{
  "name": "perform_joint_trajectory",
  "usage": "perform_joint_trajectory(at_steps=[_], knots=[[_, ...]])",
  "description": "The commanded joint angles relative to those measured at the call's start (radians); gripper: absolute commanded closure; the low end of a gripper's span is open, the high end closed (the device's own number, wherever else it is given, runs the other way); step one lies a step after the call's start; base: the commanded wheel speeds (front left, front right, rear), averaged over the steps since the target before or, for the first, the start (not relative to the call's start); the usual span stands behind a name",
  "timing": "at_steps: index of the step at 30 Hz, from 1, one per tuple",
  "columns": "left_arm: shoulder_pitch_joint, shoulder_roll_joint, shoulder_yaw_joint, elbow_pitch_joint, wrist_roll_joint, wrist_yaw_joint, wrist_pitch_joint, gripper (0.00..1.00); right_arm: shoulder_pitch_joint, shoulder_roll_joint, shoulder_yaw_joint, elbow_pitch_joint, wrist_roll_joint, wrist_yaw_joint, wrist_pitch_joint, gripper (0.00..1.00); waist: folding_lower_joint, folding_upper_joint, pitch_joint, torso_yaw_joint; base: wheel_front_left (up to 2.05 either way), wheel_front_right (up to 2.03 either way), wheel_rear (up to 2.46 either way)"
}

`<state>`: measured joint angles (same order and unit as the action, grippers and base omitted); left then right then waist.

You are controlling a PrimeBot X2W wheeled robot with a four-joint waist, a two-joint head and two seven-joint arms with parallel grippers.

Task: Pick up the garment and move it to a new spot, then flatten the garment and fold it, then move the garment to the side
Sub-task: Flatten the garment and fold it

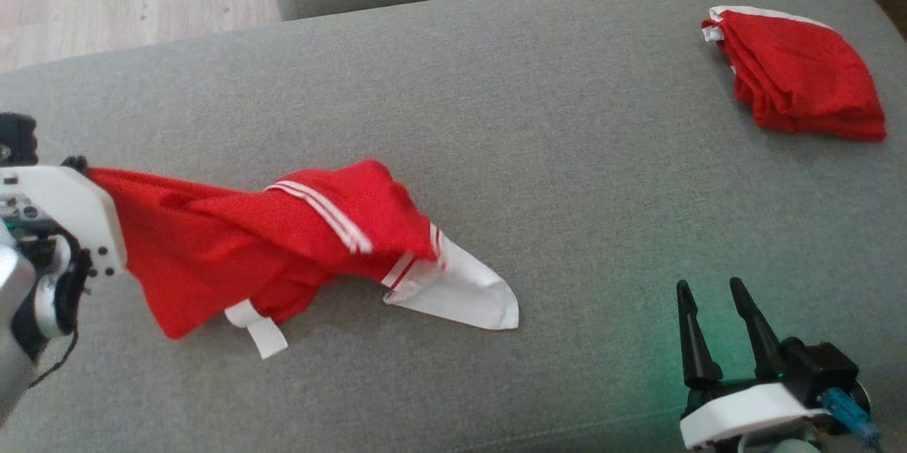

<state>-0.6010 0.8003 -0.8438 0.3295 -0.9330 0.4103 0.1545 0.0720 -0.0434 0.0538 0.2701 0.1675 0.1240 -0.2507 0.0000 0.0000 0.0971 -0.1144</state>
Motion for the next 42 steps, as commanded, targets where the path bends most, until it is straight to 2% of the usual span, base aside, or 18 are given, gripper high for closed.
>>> perform_joint_trajectory(at_steps=[1, 6, 10, 15, 19, 22, 25, 28, 36, 42], knots=[[-0.056, 0.032, 0.052, -0.006, 0.002, -0.005, -0.013, 0.0, -0.039, -0.007, 0.022, -0.028, 0.005, 0.007, -0.011, 0.0, 0.0, 0.0, -0.001, -0.001, 0.0, 0.0, 0.0], [-0.044, 0.007, 0.066, 0.056, -0.021, -0.032, -0.056, 0.0, -0.027, -0.007, 0.011, -0.028, 0.005, 0.007, -0.011, 0.0, 0.0, 0.0, -0.008, 0.01, 0.0, 0.0, 0.0], [-0.02, 0.006, 0.107, 0.004, -0.032, -0.011, -0.14, 0.0, -0.017, -0.007, 0.002, -0.03, 0.006, 0.007, -0.011, 0.0, 0.0, 0.0, -0.024, 0.027, 0.0, 0.0, 0.0], [0.066, 0.004, 0.072, -0.211, -0.011, 0.04, -0.162, 0.0, -0.002, -0.007, -0.006, -0.035, 0.008, 0.007, -0.011, 0.0, 0.0, 0.0, -0.04, 0.062, 0.0, 0.0, 0.0], [0.155, -0.026, -0.019, -0.38, 0.011, 0.101, -0.106, 0.0, -0.002, -0.007, 0.001, -0.039, 0.01, 0.007, -0.011, 0.0, 0.0, 0.0, -0.033, 0.087, 0.0, 0.0, 0.0], [0.201, -0.045, -0.092, -0.43, 0.05, 0.158, -0.065, 0.0, -0.007, -0.007, 0.005, -0.044, 0.009, 0.007, -0.011, 0.0, 0.0, 0.0, -0.022, 0.102, 0.0, 0.0, 0.0], [0.218, -0.064, -0.162, -0.416, 0.092, 0.191, -0.02, 0.0, -0.014, -0.007, 0.008, -0.045, 0.004, 0.007, -0.011, 0.0, 0.0, 0.0, -0.006, 0.11, 0.0, 0.0, 0.0], [0.211, -0.084, -0.192, -0.369, 0.115, 0.211, 0.006, 0.0, -0.022, -0.007, 0.011, -0.045, 0.002, 0.007, -0.011, 0.0, 0.0, 0.0, 0.008, 0.111, 0.0, 0.0, 0.0], [0.189, -0.095, -0.197, -0.255, 0.126, 0.218, 0.013, 0.0, -0.033, -0.007, 0.015, -0.043, -0.001, 0.007, -0.011, 0.0, 0.0, 0.0, 0.037, 0.094, 0.0, 0.0, 0.0], [0.185, -0.106, -0.195, -0.203, 0.113, 0.189, 0.006, 0.0, -0.039, -0.007, 0.011, -0.047, -0.002, 0.007, -0.011, 0.0, 0.0, 0.0, 0.059, 0.089, 0.0, 0.0, 0.0]])
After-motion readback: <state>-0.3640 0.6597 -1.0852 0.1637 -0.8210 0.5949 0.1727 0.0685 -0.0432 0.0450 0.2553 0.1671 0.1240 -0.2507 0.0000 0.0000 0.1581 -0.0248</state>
